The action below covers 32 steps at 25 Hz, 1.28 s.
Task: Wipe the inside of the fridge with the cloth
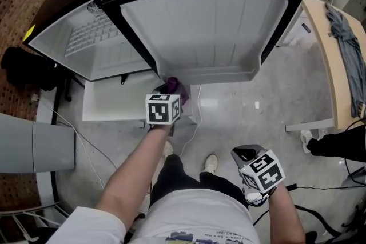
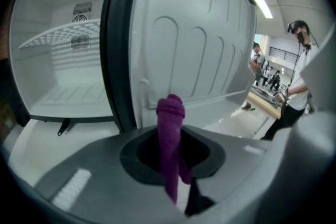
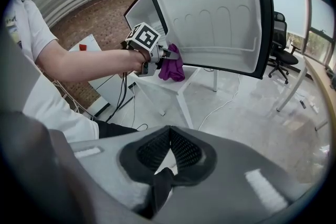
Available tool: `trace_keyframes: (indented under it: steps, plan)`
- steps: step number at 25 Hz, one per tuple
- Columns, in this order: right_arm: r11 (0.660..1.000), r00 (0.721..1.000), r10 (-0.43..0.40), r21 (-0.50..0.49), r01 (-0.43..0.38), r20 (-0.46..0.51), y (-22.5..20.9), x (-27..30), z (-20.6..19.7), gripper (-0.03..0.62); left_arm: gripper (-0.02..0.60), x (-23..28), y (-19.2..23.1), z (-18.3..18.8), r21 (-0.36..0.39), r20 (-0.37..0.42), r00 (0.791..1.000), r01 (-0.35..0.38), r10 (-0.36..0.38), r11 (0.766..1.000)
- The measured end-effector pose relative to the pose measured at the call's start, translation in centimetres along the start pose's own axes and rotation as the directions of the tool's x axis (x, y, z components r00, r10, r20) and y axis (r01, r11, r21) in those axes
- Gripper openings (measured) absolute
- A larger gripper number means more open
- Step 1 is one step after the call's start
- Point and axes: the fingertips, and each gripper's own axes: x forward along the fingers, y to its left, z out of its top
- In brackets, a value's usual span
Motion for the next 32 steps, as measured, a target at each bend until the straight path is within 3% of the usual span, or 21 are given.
trace_keyframes:
  steps: [13, 32]
  plan:
    - [0.997, 0.999, -0.038, 0.072, 0.036, 0.028, -1.4, -0.3, -0.7, 0.003, 0.069, 1.8, -2.5, 0.6, 0.060, -0.036, 0.999, 0.043, -0.041, 0.997]
    - [0.980, 0.994, -0.091, 0.184, 0.080, 0.053, -3.4, -1.7, -3.8, 0.003, 0.069, 6.1, -11.0, 2.6, 0.144, -0.064, 0.986, 0.159, -0.151, 0.977]
